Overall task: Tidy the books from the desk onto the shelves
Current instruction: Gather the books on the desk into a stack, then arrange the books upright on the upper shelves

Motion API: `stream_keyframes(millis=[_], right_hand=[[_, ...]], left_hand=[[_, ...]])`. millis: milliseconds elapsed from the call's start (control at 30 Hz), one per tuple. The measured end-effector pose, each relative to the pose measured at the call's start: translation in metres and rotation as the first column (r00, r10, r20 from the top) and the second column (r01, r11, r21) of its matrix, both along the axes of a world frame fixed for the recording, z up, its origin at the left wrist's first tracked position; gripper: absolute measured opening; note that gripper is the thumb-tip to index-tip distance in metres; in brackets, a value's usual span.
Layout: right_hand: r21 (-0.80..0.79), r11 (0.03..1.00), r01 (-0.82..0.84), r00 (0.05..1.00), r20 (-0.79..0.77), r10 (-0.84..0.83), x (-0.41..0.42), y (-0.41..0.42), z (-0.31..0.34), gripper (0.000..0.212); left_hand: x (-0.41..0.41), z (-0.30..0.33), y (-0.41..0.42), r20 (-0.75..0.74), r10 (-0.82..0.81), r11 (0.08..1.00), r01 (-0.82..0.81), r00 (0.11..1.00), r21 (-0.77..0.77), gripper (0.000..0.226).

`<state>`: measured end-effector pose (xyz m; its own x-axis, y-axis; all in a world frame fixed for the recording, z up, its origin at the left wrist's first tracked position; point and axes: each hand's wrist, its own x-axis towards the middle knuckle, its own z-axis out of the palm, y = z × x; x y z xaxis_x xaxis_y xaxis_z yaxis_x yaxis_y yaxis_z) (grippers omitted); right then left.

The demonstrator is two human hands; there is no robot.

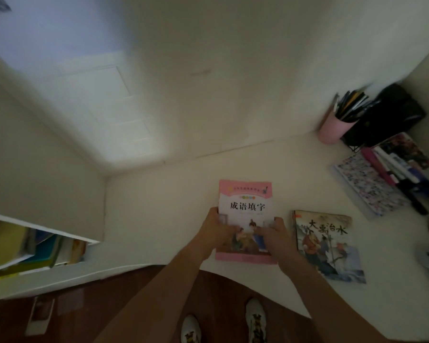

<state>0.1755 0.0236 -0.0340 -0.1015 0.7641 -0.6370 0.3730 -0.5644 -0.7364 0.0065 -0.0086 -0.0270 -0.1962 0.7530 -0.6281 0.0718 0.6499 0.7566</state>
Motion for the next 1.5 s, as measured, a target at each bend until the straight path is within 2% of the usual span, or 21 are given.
stream_keyframes(millis=[67,167,200,267,333,367,433,467,533,667,733,867,900,1000,1033,1167,1233,1300,1367,1433,1500], right_hand=[[-0.069,0.997,-0.025,0.985,0.166,0.036,0.002,-0.005,-0.002,0.021],[-0.006,0.994,-0.11,0.932,0.347,0.105,0.002,-0.009,0.0,0.033],[0.02,0.992,-0.127,0.918,0.381,0.11,0.005,-0.011,0.003,0.039],[0.04,0.988,-0.148,0.884,0.453,0.114,0.01,-0.014,0.021,0.037],[0.052,0.993,-0.104,0.89,0.451,0.069,0.013,-0.017,0.047,0.016],[0.09,0.989,-0.116,0.894,0.443,0.064,0.009,-0.018,0.064,0.014],[0.205,0.957,-0.205,0.903,0.416,0.104,-0.014,-0.017,0.105,0.037],[0.264,0.934,-0.239,0.915,0.383,0.126,-0.032,-0.015,0.132,0.041],[0.396,0.869,-0.295,0.936,0.304,0.179,-0.073,-0.01,0.19,0.037],[0.7,0.68,-0.216,0.974,0.106,0.2,-0.151,-0.003,0.327,0.029],[0.815,0.561,-0.144,0.975,0.021,0.22,-0.17,-0.015,0.394,0.028],[0.956,0.292,-0.036,0.959,-0.048,0.278,-0.18,-0.05,0.487,0.027],[0.966,0.26,-0.017,0.958,-0.059,0.282,-0.18,-0.06,0.501,0.024],[0.98,0.197,0.003,0.96,-0.058,0.275,-0.182,-0.084,0.527,0.015],[0.983,0.186,-0.003,0.96,-0.05,0.275,-0.183,-0.091,0.53,0.014],[0.994,0.096,-0.049,0.942,0.014,0.334,-0.202,-0.12,0.543,0.017],[0.997,0.044,-0.067,0.908,0.042,0.417,-0.222,-0.137,0.555,0.021],[0.997,-0.012,-0.081,0.876,0.077,0.476,-0.248,-0.154,0.57,0.026],[0.991,-0.079,-0.106,0.857,0.131,0.499,-0.277,-0.168,0.585,0.029],[0.98,-0.165,-0.116,0.851,0.183,0.492,-0.305,-0.177,0.602,0.033],[0.955,-0.268,-0.126,0.864,0.238,0.444,-0.332,-0.179,0.619,0.041]], left_hand=[[0.011,0.004,-0.002,-0.204,-0.108,0.991,0.09,0.973,-0.097,0.044],[0.014,0.011,-0.009,-0.514,-0.33,0.943,0.254,0.792,-0.215,0.053],[0.011,0.016,-0.012,-0.538,-0.346,0.938,0.266,0.769,-0.223,0.054],[-0.005,0.036,-0.021,-0.453,-0.308,0.949,0.233,0.836,-0.214,0.065],[-0.029,0.069,-0.029,-0.421,-0.252,0.966,0.199,0.871,-0.167,0.07],[-0.044,0.089,-0.033,-0.439,-0.21,0.977,0.169,0.873,-0.132,0.066],[-0.073,0.137,-0.038,-0.502,-0.119,0.993,0.11,0.857,-0.047,0.053],[-0.087,0.162,-0.04,-0.53,-0.074,0.996,0.087,0.845,0.0,0.048],[-0.109,0.213,-0.044,-0.572,0.001,0.995,0.057,0.82,0.083,0.041],[-0.146,0.327,-0.052,-0.614,0.214,0.94,0.01,0.76,0.341,0.037],[-0.158,0.381,-0.062,-0.645,0.338,0.869,0.035,0.685,0.493,0.034],[-0.165,0.471,-0.099,-0.61,0.621,0.653,0.105,0.493,0.75,0.031],[-0.163,0.49,-0.112,-0.598,0.672,0.612,0.126,0.436,0.78,0.03],[-0.162,0.526,-0.143,-0.503,0.774,0.5,0.117,0.385,0.858,0.022],[-0.164,0.53,-0.15,-0.479,0.808,0.467,0.121,0.343,0.876,0.022],[-0.192,0.541,-0.178,-0.365,0.931,0.359,0.23,-0.019,0.904,0.022],[-0.213,0.548,-0.194,-0.385,0.909,0.413,0.223,-0.157,0.883,0.035],[-0.24,0.553,-0.212,-0.457,0.858,0.505,0.219,-0.234,0.835,0.05],[-0.27,0.558,-0.234,-0.524,0.819,0.566,0.172,-0.235,0.806,0.064],[-0.303,0.569,-0.257,-0.571,0.795,0.595,0.075,-0.203,0.801,0.077],[-0.336,0.581,-0.275,-0.607,0.766,0.621,0.002,-0.21,0.783,0.088]])
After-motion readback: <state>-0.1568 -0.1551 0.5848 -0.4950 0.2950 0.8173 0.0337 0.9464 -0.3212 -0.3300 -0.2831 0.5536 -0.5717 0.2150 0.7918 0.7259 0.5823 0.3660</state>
